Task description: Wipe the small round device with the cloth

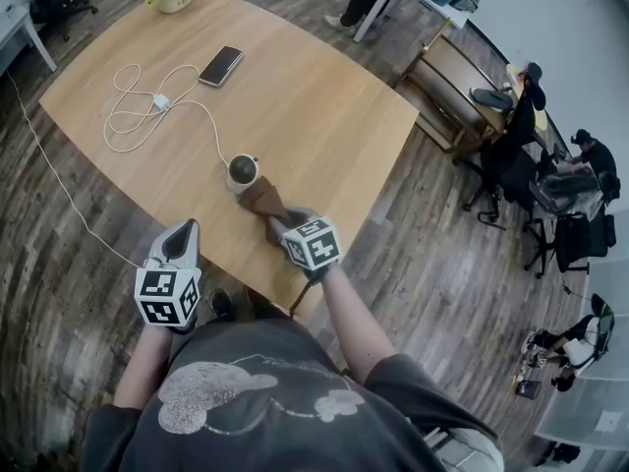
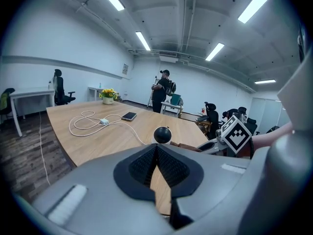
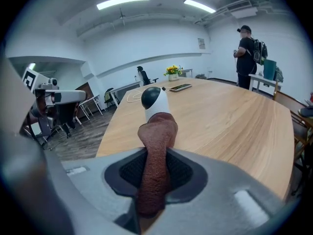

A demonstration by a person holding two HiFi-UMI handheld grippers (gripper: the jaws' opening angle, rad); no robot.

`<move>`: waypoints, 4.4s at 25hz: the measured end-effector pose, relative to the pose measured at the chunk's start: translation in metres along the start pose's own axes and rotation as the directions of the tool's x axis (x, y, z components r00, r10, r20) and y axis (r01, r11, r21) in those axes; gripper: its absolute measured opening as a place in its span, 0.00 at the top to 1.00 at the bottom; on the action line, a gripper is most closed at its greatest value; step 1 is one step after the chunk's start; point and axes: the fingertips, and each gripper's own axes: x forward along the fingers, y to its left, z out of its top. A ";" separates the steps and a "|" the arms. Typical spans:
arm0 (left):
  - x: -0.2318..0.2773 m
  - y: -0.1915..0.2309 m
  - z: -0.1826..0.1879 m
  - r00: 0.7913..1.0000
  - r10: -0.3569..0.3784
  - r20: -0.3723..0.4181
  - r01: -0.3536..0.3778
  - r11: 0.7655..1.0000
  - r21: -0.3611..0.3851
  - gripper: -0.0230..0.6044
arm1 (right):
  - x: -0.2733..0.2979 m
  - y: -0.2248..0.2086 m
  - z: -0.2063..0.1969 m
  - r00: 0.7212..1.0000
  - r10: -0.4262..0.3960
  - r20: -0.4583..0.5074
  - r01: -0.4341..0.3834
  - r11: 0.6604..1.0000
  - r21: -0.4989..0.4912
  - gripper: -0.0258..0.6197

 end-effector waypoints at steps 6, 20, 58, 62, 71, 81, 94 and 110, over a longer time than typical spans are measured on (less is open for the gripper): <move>0.005 -0.007 0.014 0.999 -0.027 0.027 0.027 1.000 0.008 0.93 | -0.029 -0.012 0.016 0.992 -0.066 0.109 0.066 0.998 0.009 0.84; 0.025 -0.024 0.040 0.995 -0.076 0.065 0.073 0.997 0.040 0.93 | -0.083 -0.066 0.097 0.961 -0.115 0.252 0.135 0.989 -0.065 0.84; 0.039 -0.014 0.033 0.997 0.068 0.041 -0.066 0.997 -0.040 0.93 | -0.012 -0.026 0.095 0.993 0.057 0.100 -0.045 0.991 -0.128 0.84; 0.036 -0.015 0.035 0.994 0.092 0.052 -0.090 0.995 -0.033 0.93 | -0.035 -0.010 0.120 0.980 0.069 0.184 -0.050 0.993 -0.108 0.84; 0.029 0.006 0.032 0.998 0.040 0.045 -0.039 0.999 -0.016 0.93 | -0.025 0.015 0.135 0.978 -0.052 0.203 0.045 0.998 0.041 0.84; 0.030 0.054 0.035 0.993 -0.116 0.004 0.116 0.993 0.023 0.93 | 0.006 0.053 0.146 0.966 -0.206 0.159 0.180 0.970 0.160 0.84; 0.028 0.100 0.023 0.977 -0.204 -0.061 0.206 0.978 0.030 0.93 | 0.060 0.063 0.109 0.939 -0.337 0.072 0.267 0.843 0.467 0.84; 0.028 0.101 0.009 0.966 -0.249 -0.076 0.251 0.968 0.012 0.93 | 0.068 0.091 0.071 0.959 -0.281 0.048 0.233 0.871 0.432 0.84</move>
